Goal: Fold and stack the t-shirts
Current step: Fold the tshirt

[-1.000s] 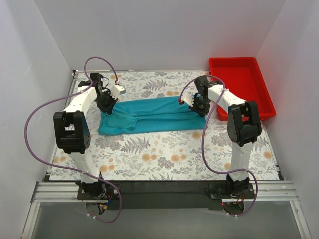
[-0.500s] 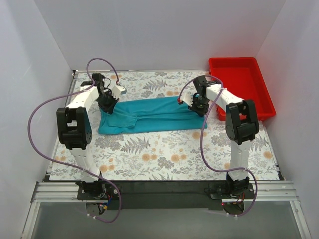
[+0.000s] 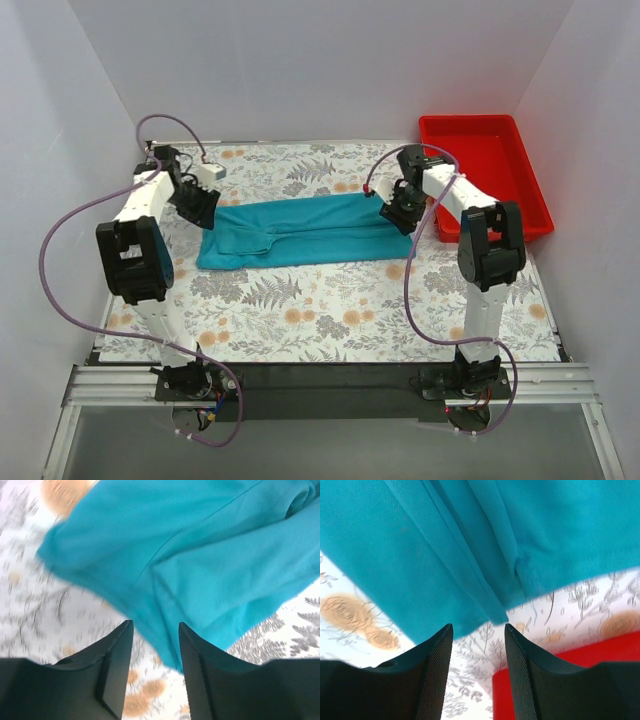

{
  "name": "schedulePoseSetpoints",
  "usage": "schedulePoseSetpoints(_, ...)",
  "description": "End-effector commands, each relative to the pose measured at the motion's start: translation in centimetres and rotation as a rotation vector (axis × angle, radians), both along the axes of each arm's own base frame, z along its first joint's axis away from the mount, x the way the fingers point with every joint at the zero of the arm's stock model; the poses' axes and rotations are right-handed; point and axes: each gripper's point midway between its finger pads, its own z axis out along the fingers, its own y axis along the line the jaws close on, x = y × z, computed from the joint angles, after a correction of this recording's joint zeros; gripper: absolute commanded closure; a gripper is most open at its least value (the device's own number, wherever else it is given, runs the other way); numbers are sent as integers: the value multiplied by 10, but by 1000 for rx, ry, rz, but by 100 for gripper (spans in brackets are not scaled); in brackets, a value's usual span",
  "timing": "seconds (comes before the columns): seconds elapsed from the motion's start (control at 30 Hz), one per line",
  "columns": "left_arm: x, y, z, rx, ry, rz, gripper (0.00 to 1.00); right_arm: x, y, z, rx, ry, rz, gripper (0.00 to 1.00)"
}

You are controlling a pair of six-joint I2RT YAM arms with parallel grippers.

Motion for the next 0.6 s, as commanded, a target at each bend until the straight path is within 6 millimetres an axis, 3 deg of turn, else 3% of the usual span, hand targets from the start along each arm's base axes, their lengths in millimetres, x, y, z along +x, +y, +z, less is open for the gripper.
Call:
schedulePoseSetpoints(0.0,-19,16,62,-131,-71,124,58,-8,-6,51,135,-31,-141,47)
schedulePoseSetpoints(0.03,-33,25,52,-149,-37,159,58,-14,-7,52,154,-11,-166,47)
schedulePoseSetpoints(0.13,-61,21,36,-209,44,218,55,-36,-7,47,216,71,-243,47)
schedulePoseSetpoints(0.27,-76,14,18,-262,99,272,49,-55,-4,31,246,167,-309,46)
schedulePoseSetpoints(0.57,-68,19,0,-246,114,332,47,-61,-13,-5,219,274,-388,41)
